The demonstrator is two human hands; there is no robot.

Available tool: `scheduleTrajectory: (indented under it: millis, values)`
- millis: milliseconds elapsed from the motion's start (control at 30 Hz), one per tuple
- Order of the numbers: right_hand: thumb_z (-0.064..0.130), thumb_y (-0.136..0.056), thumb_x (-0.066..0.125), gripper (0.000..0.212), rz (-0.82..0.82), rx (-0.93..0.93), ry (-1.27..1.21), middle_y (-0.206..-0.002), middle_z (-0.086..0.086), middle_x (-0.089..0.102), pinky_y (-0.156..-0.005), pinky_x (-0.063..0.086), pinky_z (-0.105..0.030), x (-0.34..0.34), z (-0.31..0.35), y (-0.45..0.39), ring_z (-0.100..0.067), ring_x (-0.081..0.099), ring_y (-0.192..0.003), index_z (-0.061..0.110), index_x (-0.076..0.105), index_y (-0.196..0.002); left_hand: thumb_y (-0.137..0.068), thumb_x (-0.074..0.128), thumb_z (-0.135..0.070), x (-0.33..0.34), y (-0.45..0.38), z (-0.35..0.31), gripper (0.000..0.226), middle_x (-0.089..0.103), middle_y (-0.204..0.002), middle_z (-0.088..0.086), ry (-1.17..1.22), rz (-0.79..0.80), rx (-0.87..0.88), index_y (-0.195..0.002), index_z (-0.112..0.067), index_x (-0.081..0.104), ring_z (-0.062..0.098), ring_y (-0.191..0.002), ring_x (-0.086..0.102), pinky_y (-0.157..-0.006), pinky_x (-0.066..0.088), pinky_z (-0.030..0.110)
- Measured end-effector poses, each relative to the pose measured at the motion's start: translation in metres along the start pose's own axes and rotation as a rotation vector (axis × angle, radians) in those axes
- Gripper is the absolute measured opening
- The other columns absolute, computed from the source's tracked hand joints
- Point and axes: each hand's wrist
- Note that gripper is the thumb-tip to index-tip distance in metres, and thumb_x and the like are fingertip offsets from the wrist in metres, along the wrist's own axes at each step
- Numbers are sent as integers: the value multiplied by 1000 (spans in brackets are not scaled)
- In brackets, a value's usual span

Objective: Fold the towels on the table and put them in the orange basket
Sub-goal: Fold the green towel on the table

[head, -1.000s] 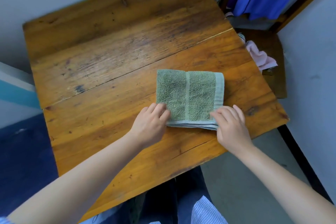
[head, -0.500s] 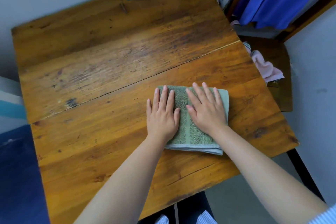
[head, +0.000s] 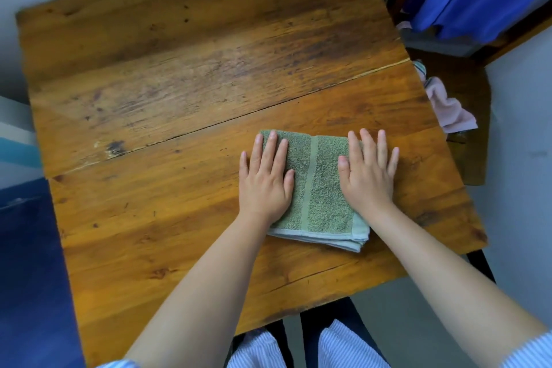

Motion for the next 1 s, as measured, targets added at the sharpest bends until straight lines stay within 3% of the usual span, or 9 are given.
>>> scheduleTrajectory:
  millis: [100, 200, 300, 433, 667, 767, 833, 900, 1000]
  values:
    - [37, -96, 21, 55, 82, -14, 98, -156, -8, 12, -112, -11, -53, -6, 1, 0, -27, -7, -144, 13, 16, -146, -76, 58, -25, -8, 8, -6, 57, 50, -132, 26, -44, -92, -19, -126, 2, 53, 48, -121, 46, -94, 38, 61]
    - [30, -96, 26, 54, 167, -38, 165, -156, -8, 12, -112, -12, -53, -22, 11, -7, -26, -8, -144, 10, 17, -145, -69, 63, -25, -14, 28, -4, 58, 57, -122, 29, -126, -92, -55, -117, 9, 58, 47, -110, 55, -82, 47, 59]
    - [19, -92, 36, 52, 187, -195, 133, -152, -8, 24, -115, -5, -49, -39, 30, -19, -25, 5, -144, 8, 26, -142, -79, 65, -24, -11, 52, 1, 59, 53, -129, 26, -110, -28, -151, -126, 9, 49, 41, -118, 53, -92, 47, 48]
    - [28, -92, 46, 54, 249, -529, 57, -145, -8, 38, -113, 22, -43, -46, 73, -36, -25, 27, -137, 10, 30, -140, -95, 37, -37, -2, 69, -3, 61, 43, -137, 12, -24, 79, -423, -144, -4, 21, 29, -121, 43, -97, 36, 37]
    - [32, -80, 65, 57, 504, -531, 200, -132, -8, 51, -101, 35, -42, -44, 119, -65, -29, 46, -122, 14, 44, -130, -92, 49, -32, -3, 63, -20, 42, 50, -123, 13, 292, 63, -800, -126, -9, 44, 30, -118, 41, -95, 36, 37]
    - [27, -78, 69, 40, 550, -530, 244, -116, -10, 59, -92, 41, -37, -46, 126, -63, -29, 52, -111, 10, 56, -111, -90, 53, -31, -6, 63, -15, 40, 52, -123, 15, 374, 107, -844, -122, -7, 50, 32, -119, 42, -97, 36, 37]
    - [23, -76, 70, 30, 592, -542, 281, -101, -11, 61, -76, 42, -30, -50, 132, -57, -29, 57, -101, 6, 60, -98, -91, 53, -31, -9, 66, -11, 39, 51, -125, 18, 429, 167, -855, -120, -5, 53, 34, -120, 42, -99, 36, 37]
    - [22, -76, 71, 31, 627, -584, 327, -95, -14, 62, -67, 38, -28, -58, 142, -48, -29, 59, -95, 1, 63, -96, -91, 53, -30, -15, 74, -6, 40, 48, -127, 19, 486, 177, -865, -121, -4, 52, 34, -121, 42, -100, 35, 37]
    - [19, -75, 72, 37, 671, -697, 340, -105, -16, 65, -71, 42, -30, -68, 163, -30, -29, 59, -99, 0, 63, -105, -91, 54, -25, -29, 101, 11, 33, 52, -121, 17, 572, 90, -890, -116, -5, 52, 31, -113, 48, -92, 41, 37]
Point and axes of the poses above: each hand's wrist, its own y-axis away from the middle knuckle, its own x-axis out of the palm, z = x × y
